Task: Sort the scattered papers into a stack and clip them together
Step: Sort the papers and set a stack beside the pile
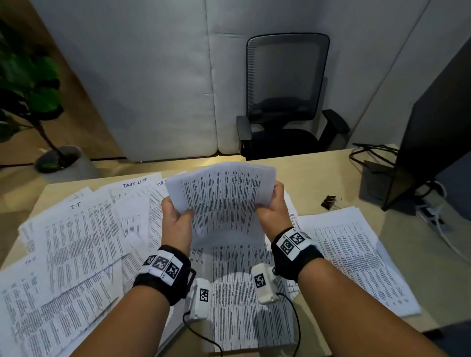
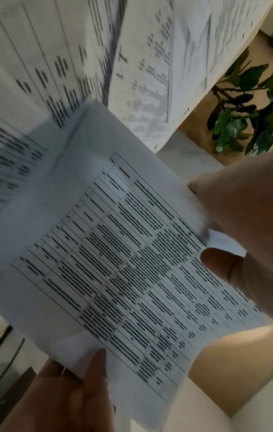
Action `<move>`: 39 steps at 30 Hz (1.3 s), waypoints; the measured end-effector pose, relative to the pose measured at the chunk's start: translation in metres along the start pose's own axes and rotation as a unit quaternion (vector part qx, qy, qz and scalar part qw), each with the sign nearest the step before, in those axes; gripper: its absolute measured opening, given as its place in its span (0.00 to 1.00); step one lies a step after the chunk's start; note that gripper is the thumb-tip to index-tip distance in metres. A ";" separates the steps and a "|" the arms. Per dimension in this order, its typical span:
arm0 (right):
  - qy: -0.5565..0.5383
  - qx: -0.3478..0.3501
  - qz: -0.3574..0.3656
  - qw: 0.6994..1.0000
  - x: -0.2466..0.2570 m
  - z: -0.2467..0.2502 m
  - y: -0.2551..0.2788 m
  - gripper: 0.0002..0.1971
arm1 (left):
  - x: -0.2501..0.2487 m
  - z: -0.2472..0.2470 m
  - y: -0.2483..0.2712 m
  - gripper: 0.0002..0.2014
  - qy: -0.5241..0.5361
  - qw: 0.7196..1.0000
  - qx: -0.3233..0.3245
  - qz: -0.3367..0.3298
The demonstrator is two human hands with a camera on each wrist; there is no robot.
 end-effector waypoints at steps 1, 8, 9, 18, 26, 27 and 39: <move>0.026 0.011 -0.015 1.000 -0.007 -0.001 0.002 0.27 | 0.005 -0.002 0.001 0.17 -0.022 1.000 0.006 0.004; 0.200 -0.045 -0.035 0.978 -0.024 0.026 0.004 0.09 | 0.026 -0.022 0.007 0.11 -0.180 0.983 0.039 -0.003; 0.200 -0.065 -0.028 0.977 -0.019 0.036 -0.001 0.10 | 0.022 -0.027 0.007 0.12 -0.178 0.983 0.037 -0.005; 0.286 -0.174 -0.150 0.930 -0.045 0.178 0.012 0.23 | 0.040 -0.139 0.052 0.33 -0.294 0.923 0.249 -0.008; 0.345 -0.201 -0.210 0.892 -0.079 0.302 0.032 0.24 | 0.072 -0.247 0.109 0.32 -0.388 0.832 0.396 -0.011; 0.355 -0.196 -0.218 0.887 -0.084 0.313 0.032 0.23 | 0.073 -0.255 0.111 0.32 -0.403 0.824 0.399 -0.019; 0.450 -0.135 -0.264 0.843 -0.114 0.345 0.035 0.31 | 0.097 -0.283 0.121 0.30 -0.481 0.784 0.393 -0.018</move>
Point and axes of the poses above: each hand's wrist, its own y-axis away from the middle knuckle, its own z-axis out of the back of the hand, x = y × z, the point moved 5 cm from there along -y, towards the middle knuckle, and after that the axes turned 8 degrees about -y, right-handed, at the moved point
